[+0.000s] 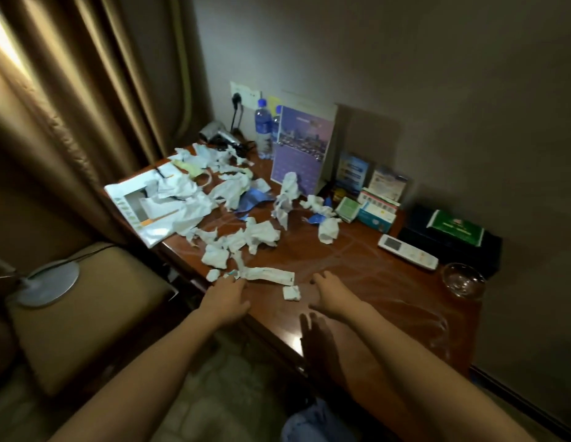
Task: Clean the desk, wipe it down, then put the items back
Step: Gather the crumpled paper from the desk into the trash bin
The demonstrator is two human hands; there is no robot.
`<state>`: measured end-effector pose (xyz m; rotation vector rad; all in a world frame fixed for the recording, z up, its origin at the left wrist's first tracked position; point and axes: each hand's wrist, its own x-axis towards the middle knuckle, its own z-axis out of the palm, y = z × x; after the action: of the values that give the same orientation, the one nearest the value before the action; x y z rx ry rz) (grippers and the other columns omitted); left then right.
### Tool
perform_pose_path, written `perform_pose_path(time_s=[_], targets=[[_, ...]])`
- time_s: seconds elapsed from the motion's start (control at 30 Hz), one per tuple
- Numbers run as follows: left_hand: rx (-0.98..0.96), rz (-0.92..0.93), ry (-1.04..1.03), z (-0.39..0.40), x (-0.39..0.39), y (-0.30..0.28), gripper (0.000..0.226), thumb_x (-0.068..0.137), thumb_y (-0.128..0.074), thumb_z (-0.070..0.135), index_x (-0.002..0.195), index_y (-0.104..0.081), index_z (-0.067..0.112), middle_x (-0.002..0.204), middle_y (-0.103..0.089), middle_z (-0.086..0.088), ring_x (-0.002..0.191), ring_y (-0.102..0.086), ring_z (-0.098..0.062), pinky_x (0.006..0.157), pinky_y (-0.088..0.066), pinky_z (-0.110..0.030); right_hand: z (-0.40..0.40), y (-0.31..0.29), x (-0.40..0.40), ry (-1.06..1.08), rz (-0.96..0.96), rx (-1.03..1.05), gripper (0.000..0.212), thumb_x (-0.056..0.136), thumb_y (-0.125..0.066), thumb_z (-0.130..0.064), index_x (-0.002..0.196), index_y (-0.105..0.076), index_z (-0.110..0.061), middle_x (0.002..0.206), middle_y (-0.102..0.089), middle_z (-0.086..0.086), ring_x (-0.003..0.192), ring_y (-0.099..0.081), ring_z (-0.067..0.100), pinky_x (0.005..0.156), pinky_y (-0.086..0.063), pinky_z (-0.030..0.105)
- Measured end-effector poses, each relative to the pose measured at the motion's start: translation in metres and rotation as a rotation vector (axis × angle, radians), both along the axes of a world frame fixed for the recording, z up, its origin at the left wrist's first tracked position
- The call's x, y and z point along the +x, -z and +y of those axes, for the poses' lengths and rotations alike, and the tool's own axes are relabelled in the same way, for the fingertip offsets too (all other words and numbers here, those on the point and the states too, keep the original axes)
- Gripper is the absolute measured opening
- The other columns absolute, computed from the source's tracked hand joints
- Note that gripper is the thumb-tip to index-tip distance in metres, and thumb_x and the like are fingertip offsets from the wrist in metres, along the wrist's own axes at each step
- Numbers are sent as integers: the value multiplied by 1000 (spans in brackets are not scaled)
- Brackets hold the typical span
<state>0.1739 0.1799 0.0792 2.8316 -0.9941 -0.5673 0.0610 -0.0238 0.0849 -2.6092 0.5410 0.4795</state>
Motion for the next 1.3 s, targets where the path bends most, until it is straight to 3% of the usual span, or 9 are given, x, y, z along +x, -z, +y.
perform_pose_path(time_s=[0.23,0.47,0.6,0.67,0.77,0.93,1.1,1.2,1.3], targets=[[24,71,-76,-3,63,27,49,88,-53,39,132,-47,17,129,-51,-8,118,-46,-23,97,-44,-37,-6,56,56,-75,25,101,48,86,-62,-17,131,-45,-12,130,-44,11,119,-46,28,96,-39,31],[51,126,-123,-9,107,50,47,86,-57,37,129,-48,19,124,-48,-7,115,-45,-23,94,-46,-38,-14,80,88,-117,63,158,74,83,-68,-18,146,-30,-23,142,-35,6,129,-41,26,104,-33,28],[68,152,-155,-11,131,62,75,82,-64,44,143,-28,22,143,-24,-11,132,-27,-31,102,-39,-49,-7,92,102,-119,102,181,71,87,-57,-13,149,-24,-23,151,-26,5,133,-37,27,107,-33,32],[107,189,-159,-10,148,67,89,81,-67,44,148,-13,24,152,-6,-13,138,-14,-36,107,-33,-53,0,103,107,-50,97,236,65,88,-49,-20,147,-25,-32,146,-30,1,126,-44,27,106,-37,36],[128,226,-98,-9,170,74,97,78,-70,43,149,-6,24,153,0,-15,140,-9,-38,109,-30,-53,15,104,112,32,94,244,57,90,-50,-15,143,-35,-32,136,-38,3,115,-49,26,100,-40,36],[123,296,50,-13,191,80,91,82,-66,42,149,-8,21,154,2,-18,141,-1,-41,111,-23,-50,32,93,123,153,65,120,36,93,-48,-11,128,-53,-12,128,-46,9,111,-48,24,83,-35,23],[97,311,183,-10,206,90,79,83,-67,36,144,-22,17,148,-12,-17,136,-15,-36,111,-26,-44,55,97,129,364,78,67,33,94,-50,-20,125,-56,-16,124,-56,10,112,-52,27,87,-40,29],[103,276,243,-11,211,95,68,87,-64,27,142,-27,16,143,-21,-15,133,-25,-31,110,-27,-37,70,97,128,522,94,36,28,93,-53,-30,116,-58,-13,118,-60,10,106,-56,29,81,-41,31],[51,301,266,-15,218,96,51,90,-55,15,138,-36,11,138,-30,-14,127,-34,-27,106,-31,-31,77,96,129,646,-10,26,26,92,-56,-26,107,-61,-5,108,-58,14,100,-56,32,75,-37,32]])
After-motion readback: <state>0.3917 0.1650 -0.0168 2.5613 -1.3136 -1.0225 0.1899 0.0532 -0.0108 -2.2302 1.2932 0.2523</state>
